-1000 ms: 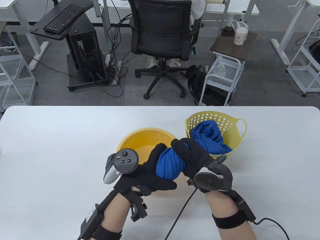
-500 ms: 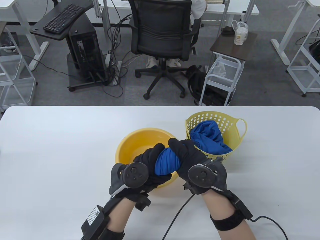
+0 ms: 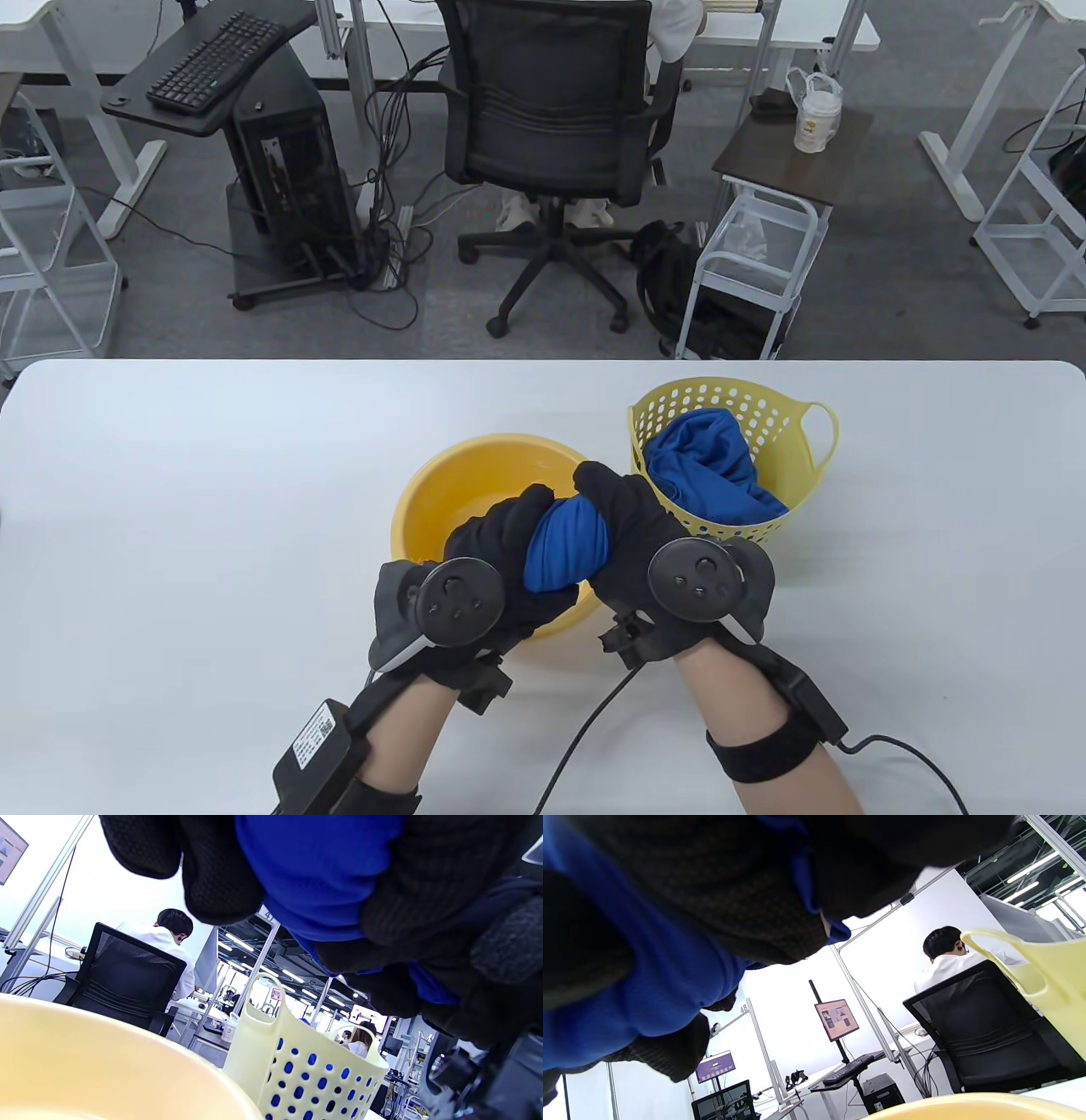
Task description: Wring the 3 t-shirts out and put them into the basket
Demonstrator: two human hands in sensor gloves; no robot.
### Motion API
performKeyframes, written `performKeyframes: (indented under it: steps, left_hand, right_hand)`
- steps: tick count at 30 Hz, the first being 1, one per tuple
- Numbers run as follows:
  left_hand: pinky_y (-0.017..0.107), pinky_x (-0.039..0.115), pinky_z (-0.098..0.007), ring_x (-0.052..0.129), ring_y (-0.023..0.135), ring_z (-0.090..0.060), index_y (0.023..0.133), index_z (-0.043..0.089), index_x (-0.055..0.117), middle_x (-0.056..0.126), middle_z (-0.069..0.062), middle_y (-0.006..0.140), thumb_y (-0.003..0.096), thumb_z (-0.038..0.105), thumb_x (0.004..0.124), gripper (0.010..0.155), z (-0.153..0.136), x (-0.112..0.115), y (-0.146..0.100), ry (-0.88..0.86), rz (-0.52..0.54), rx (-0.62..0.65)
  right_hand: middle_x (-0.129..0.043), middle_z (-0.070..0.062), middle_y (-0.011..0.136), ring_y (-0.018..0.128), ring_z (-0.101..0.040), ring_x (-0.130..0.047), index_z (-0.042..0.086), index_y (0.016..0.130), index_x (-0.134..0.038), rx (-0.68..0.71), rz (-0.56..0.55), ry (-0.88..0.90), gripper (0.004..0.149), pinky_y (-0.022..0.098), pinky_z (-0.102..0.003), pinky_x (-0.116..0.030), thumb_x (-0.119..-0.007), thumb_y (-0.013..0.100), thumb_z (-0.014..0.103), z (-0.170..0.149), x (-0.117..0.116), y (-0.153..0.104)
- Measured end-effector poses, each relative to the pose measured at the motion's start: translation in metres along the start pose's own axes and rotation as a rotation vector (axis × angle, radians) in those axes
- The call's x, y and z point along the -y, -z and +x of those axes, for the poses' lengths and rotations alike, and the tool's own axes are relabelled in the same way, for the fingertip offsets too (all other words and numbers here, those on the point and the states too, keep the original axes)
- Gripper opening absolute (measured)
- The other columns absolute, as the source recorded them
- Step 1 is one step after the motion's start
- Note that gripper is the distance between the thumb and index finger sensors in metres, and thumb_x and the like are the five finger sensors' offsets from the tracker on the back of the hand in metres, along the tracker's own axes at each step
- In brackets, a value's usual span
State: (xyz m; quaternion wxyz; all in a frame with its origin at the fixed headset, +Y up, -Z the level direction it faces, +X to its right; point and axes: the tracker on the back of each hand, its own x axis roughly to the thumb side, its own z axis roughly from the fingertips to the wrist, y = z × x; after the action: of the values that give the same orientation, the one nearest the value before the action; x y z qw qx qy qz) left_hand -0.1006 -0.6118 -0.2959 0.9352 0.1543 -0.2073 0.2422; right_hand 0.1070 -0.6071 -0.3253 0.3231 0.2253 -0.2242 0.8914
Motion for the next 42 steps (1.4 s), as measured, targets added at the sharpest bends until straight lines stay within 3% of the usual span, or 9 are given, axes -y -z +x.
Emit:
performKeyframes:
  steps: [16, 22, 24, 28, 31, 35, 38, 39, 42]
  left_hand:
    - [0.068, 0.073, -0.060, 0.097, 0.069, -0.023, 0.113, 0.025, 0.037, 0.075, -0.018, 0.104, 0.0379, 0.061, 0.103, 0.107, -0.007, 0.000, 0.003, -0.010, -0.087, -0.021]
    - [0.075, 0.061, -0.063, 0.075, 0.103, -0.040, 0.118, 0.025, 0.023, 0.049, -0.019, 0.123, 0.0442, 0.077, 0.088, 0.111, -0.026, -0.002, 0.005, -0.465, -0.284, -0.015]
    - [0.081, 0.045, -0.063, 0.042, 0.117, -0.043, 0.118, 0.037, 0.014, 0.023, -0.013, 0.130, 0.0491, 0.082, 0.074, 0.102, -0.029, -0.007, 0.002, -0.638, -0.193, 0.004]
    - [0.080, 0.046, -0.063, 0.042, 0.116, -0.044, 0.117, 0.036, 0.013, 0.022, -0.015, 0.129, 0.0524, 0.080, 0.069, 0.097, -0.037, -0.016, -0.002, -0.551, -0.134, -0.035]
    - [0.080, 0.047, -0.063, 0.043, 0.115, -0.045, 0.118, 0.034, 0.014, 0.023, -0.016, 0.128, 0.0538, 0.079, 0.068, 0.095, -0.044, -0.017, -0.003, -0.466, -0.093, -0.096]
    - [0.079, 0.047, -0.063, 0.043, 0.114, -0.045, 0.118, 0.033, 0.015, 0.023, -0.017, 0.127, 0.0547, 0.078, 0.067, 0.093, -0.052, -0.010, 0.000, -0.494, -0.117, -0.131]
    - [0.079, 0.047, -0.063, 0.043, 0.114, -0.046, 0.118, 0.033, 0.017, 0.023, -0.017, 0.127, 0.0550, 0.077, 0.067, 0.092, -0.055, -0.006, 0.001, -0.491, -0.140, -0.151]
    - [0.079, 0.046, -0.063, 0.043, 0.114, -0.046, 0.118, 0.033, 0.020, 0.026, -0.017, 0.127, 0.0549, 0.076, 0.068, 0.090, -0.056, -0.006, 0.001, -0.452, -0.146, -0.163]
    - [0.078, 0.048, -0.064, 0.045, 0.113, -0.048, 0.119, 0.034, 0.027, 0.033, -0.015, 0.128, 0.0543, 0.076, 0.069, 0.088, -0.057, -0.009, 0.002, -0.298, -0.141, -0.200]
  right_hand:
    - [-0.075, -0.028, 0.081, 0.026, -0.028, -0.093, 0.027, 0.107, -0.043, -0.035, 0.052, 0.029, 0.095, 0.009, -0.029, -0.087, -0.108, 0.038, 0.015, -0.006, -0.009, 0.000]
    - [-0.074, -0.029, 0.086, 0.030, -0.032, -0.094, 0.027, 0.109, -0.045, 0.016, 0.075, 0.157, 0.095, 0.013, -0.034, -0.088, -0.108, 0.039, 0.019, -0.017, 0.005, 0.006]
    - [-0.071, -0.030, 0.090, 0.035, -0.036, -0.093, 0.028, 0.110, -0.044, -0.047, 0.013, 0.225, 0.093, 0.017, -0.038, -0.088, -0.107, 0.042, 0.020, -0.032, 0.026, 0.007]
    - [-0.060, -0.034, 0.098, 0.047, -0.046, -0.088, 0.031, 0.110, -0.038, -0.282, -0.205, 0.331, 0.092, 0.026, -0.045, -0.084, -0.104, 0.048, 0.015, -0.076, 0.062, 0.001]
    - [-0.039, -0.036, 0.108, 0.065, -0.057, -0.077, 0.032, 0.111, -0.030, -0.426, -0.341, 0.168, 0.089, 0.041, -0.055, -0.078, -0.096, 0.055, 0.011, -0.107, 0.081, -0.009]
    - [-0.018, -0.030, 0.120, 0.100, -0.072, -0.032, 0.022, 0.117, -0.045, -0.387, -0.077, 0.013, 0.066, 0.068, -0.079, -0.043, -0.084, 0.063, 0.023, -0.121, 0.063, -0.006]
    - [-0.057, -0.034, 0.115, 0.099, -0.070, -0.052, -0.001, 0.106, -0.075, -0.451, 0.279, -0.080, 0.064, 0.065, -0.080, -0.039, -0.072, 0.064, 0.048, -0.128, 0.027, 0.004]
    - [-0.052, -0.033, 0.115, 0.101, -0.068, -0.048, -0.001, 0.107, -0.072, -0.489, 0.389, -0.167, 0.068, 0.069, -0.075, -0.030, -0.067, 0.065, 0.052, -0.128, 0.018, 0.005]
    - [-0.058, -0.037, 0.112, 0.098, -0.070, -0.055, -0.003, 0.103, -0.077, -0.469, 0.318, -0.243, 0.072, 0.067, -0.078, -0.036, -0.065, 0.062, 0.055, -0.118, 0.017, 0.008]
